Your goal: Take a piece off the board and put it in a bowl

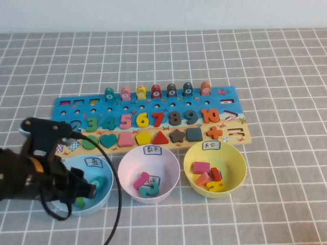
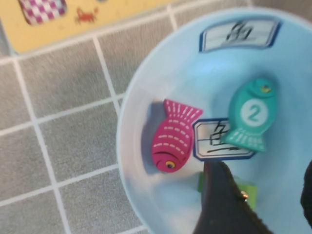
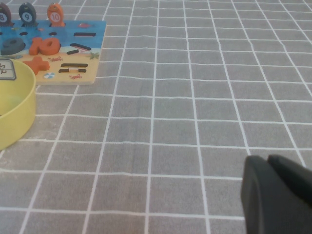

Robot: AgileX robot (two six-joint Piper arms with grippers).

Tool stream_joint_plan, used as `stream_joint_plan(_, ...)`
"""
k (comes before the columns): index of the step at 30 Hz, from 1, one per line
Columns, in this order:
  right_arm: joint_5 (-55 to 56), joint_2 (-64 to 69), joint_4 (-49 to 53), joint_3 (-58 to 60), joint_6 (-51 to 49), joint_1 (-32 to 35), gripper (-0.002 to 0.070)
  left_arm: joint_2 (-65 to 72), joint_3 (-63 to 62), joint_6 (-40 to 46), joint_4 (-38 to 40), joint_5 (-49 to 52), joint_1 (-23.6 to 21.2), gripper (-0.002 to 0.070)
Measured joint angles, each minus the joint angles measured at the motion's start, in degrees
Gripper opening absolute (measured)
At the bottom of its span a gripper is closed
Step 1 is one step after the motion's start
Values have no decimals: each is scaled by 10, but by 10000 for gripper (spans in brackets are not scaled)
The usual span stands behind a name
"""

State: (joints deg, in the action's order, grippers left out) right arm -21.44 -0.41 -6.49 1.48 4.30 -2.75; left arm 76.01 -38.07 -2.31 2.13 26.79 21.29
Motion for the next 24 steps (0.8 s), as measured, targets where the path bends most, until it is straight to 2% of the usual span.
stream_joint_plan(3,0,0,0,0,0,0,-17,-49,0,-3,3,14,0,305)
stream_joint_plan(5,0,0,0,0,0,0,-17,-90,0,-5,4,23,0,277)
stream_joint_plan(7,0,0,0,0,0,0,-17,-130,0,-6,4,31,0,213)
stream_joint_plan(9,0,0,0,0,0,0,-17,-175,0,-6,4,40,0,108)
stream_joint_plan(12,0,0,0,0,0,0,-17,-240,3,-6,4,47,0,30)
stream_joint_plan(19,0,0,0,0,0,0,-17,-420,92,-11,19,11,0,0)
stream_joint_plan(24,0,0,0,0,0,0,-17,-559,171,-13,45,-68,0,-1)
